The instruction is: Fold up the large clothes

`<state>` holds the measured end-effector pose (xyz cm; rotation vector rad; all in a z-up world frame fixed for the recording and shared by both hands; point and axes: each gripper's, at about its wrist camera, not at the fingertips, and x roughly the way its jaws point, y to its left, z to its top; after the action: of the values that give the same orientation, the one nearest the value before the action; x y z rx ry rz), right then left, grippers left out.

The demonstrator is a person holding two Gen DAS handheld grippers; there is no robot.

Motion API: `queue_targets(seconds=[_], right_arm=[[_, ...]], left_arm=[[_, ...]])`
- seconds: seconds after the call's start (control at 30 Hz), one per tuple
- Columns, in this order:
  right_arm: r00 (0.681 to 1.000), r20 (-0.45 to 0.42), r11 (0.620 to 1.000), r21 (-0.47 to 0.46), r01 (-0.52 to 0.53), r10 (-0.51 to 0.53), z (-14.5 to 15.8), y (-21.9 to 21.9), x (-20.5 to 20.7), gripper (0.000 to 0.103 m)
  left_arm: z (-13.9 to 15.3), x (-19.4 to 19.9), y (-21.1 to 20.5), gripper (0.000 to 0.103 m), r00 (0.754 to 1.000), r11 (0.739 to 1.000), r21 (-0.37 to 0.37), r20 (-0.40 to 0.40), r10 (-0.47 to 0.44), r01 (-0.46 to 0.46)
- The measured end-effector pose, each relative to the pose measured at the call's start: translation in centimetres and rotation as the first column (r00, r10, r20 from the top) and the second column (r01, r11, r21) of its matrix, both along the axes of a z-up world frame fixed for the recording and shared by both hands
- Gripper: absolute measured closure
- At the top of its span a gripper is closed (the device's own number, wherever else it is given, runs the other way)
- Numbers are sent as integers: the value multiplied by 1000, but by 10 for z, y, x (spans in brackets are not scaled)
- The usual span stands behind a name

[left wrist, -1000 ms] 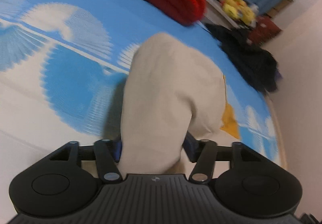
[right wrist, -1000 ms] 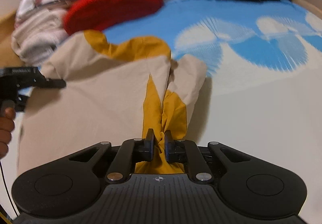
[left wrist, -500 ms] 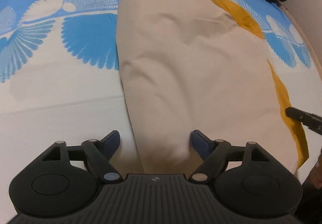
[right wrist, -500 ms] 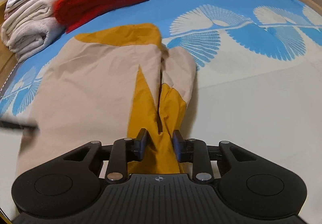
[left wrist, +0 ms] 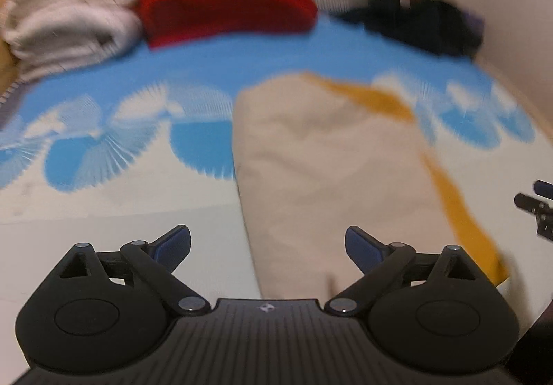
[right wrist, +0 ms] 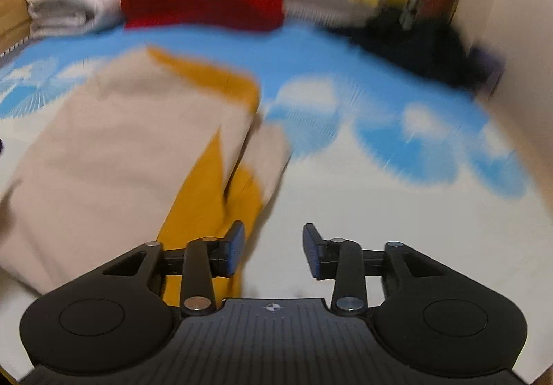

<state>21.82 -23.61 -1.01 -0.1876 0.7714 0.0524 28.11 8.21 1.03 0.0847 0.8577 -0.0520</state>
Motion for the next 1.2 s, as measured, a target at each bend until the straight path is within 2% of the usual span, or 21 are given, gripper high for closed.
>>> queue_targets(seconds=[0.03, 0.07, 0.13, 0.17, 0.3, 0.43, 0.6, 0.77, 0.9, 1.2], right_arm=[[998, 56, 1000, -6, 5, -5, 11, -2, -11, 42], [995, 96, 1000, -2, 12, -12, 19, -4, -20, 33], [987, 155, 999, 22, 43, -46, 31, -9, -39, 3], [984, 166, 997, 39, 63, -68, 35, -11, -50, 1], [982, 153, 989, 116, 95, -112, 39, -11, -88, 1], [987, 132, 990, 118, 74, -89, 39, 1, -128, 1], [992, 110, 994, 98, 54, -65, 42, 17, -176, 1], [988, 66, 973, 193, 126, -141, 55, 12, -206, 1], [984, 69, 961, 233, 146, -166, 61, 10, -225, 1], [982, 112, 971, 202, 125, -150, 56, 19, -217, 1]], left_arm=[[9, -14, -5, 3, 999, 1000, 7, 36, 4, -4], [17, -28, -11, 0, 997, 1000, 17, 74, 7, -8], [29, -55, -26, 0, 990, 999, 37, 144, 4, -10], [32, -65, -32, 0, 986, 999, 49, 168, -2, -7], [37, -117, -51, 0, 971, 997, 57, 235, 34, -49], [29, -159, -58, 0, 971, 995, 16, 220, 91, -97], [29, -207, -78, 0, 966, 992, 53, 240, 96, -112], [29, -246, -72, 0, 959, 977, -57, 187, 212, -204], [24, -253, -74, 0, 964, 977, -36, 158, 212, -209], [11, -234, -85, 0, 974, 982, -12, 130, 187, -187]])
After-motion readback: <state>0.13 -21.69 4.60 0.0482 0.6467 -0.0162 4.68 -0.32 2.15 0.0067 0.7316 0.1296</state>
